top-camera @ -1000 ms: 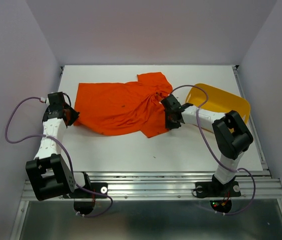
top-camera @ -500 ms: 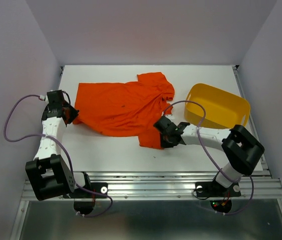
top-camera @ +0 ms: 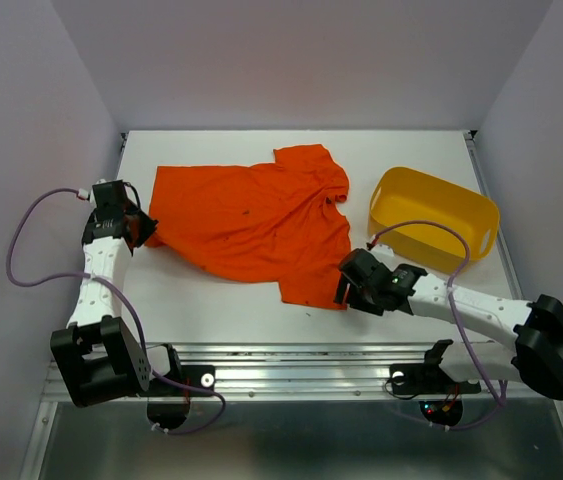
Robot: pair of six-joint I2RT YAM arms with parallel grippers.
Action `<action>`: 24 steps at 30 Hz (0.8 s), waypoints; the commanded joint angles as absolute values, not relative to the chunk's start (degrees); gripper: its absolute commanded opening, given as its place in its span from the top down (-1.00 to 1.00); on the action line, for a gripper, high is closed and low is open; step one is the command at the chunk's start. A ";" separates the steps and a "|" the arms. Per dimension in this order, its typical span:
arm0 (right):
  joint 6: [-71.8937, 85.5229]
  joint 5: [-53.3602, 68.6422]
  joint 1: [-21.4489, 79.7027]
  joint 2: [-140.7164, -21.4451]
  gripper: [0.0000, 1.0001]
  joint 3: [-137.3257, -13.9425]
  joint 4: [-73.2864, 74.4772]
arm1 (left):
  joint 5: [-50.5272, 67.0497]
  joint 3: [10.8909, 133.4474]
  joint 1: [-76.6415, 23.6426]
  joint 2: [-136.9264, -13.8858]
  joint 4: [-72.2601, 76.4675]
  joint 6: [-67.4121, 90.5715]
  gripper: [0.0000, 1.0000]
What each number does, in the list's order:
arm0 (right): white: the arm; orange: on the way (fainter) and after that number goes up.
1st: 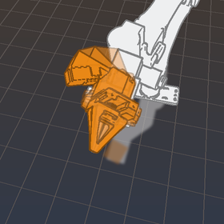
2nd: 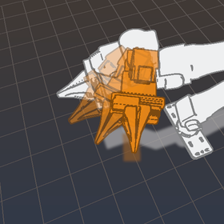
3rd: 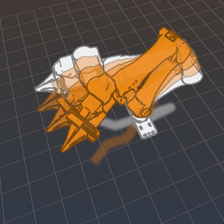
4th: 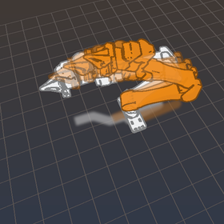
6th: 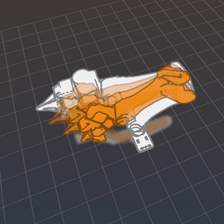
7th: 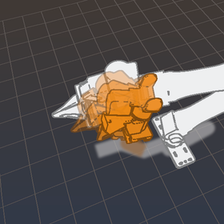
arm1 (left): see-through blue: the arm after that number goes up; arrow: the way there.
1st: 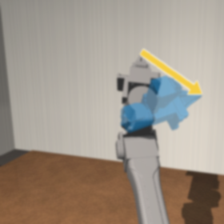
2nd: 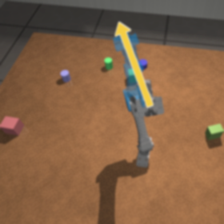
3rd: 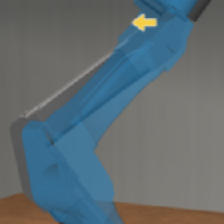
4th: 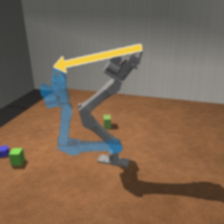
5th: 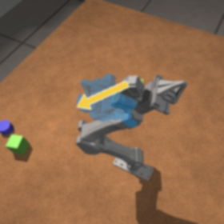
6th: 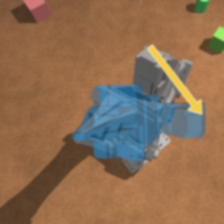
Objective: Roll the t-shirts
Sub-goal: Flatten out the T-shirt at the center of the board.
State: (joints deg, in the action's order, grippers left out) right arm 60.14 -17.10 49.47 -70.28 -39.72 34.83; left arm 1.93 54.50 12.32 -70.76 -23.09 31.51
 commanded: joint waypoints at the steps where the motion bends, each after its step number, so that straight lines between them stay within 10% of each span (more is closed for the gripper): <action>1: 65.12 -16.18 49.22 -69.69 -0.48 -37.97 30.51 | 2.28 54.58 12.04 -68.56 -23.03 30.59 1.00; 19: 71.02 -18.54 49.22 -77.43 -0.23 -33.40 14.59 | 3.08 54.93 11.78 -67.85 -24.00 29.79 1.00; 24: 70.66 -19.07 49.22 -79.63 0.69 -34.54 14.59 | 3.34 55.02 11.51 -68.11 -23.91 29.62 1.00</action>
